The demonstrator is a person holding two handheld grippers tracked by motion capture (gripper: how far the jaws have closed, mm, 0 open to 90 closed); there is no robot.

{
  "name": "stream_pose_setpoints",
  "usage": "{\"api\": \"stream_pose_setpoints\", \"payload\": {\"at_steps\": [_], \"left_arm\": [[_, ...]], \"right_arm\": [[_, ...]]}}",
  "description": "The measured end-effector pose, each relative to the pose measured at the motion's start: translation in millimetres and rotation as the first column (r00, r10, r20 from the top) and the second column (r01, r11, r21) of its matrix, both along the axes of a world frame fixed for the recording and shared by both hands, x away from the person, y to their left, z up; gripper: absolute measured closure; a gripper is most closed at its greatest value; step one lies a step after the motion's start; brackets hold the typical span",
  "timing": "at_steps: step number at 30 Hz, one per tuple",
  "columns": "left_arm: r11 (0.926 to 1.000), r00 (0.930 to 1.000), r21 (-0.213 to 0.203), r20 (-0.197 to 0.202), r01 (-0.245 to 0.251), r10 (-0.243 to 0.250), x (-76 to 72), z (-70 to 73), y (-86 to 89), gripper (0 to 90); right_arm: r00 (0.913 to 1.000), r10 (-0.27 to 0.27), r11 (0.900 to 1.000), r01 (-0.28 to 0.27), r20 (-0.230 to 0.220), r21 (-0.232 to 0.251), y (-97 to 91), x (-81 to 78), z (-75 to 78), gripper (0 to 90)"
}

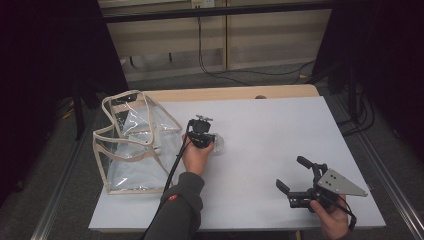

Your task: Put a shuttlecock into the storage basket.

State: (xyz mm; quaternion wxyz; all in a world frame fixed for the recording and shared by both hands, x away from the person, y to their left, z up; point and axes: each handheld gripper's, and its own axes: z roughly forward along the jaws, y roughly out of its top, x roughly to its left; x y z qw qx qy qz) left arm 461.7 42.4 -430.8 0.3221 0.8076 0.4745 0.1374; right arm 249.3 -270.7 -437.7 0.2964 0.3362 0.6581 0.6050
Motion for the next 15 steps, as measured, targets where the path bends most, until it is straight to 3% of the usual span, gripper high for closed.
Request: {"api": "stream_pose_setpoints", "payload": {"at_steps": [15], "left_arm": [[0.998, 0.9989, -0.063, -0.045, 0.006, -0.009, -0.7, 14.1, 10.6, 85.3]], "right_arm": [[1.0, -0.001, 1.0, 0.001, -0.001, 0.002, 0.4, -0.4, 0.4, 0.4]]}}
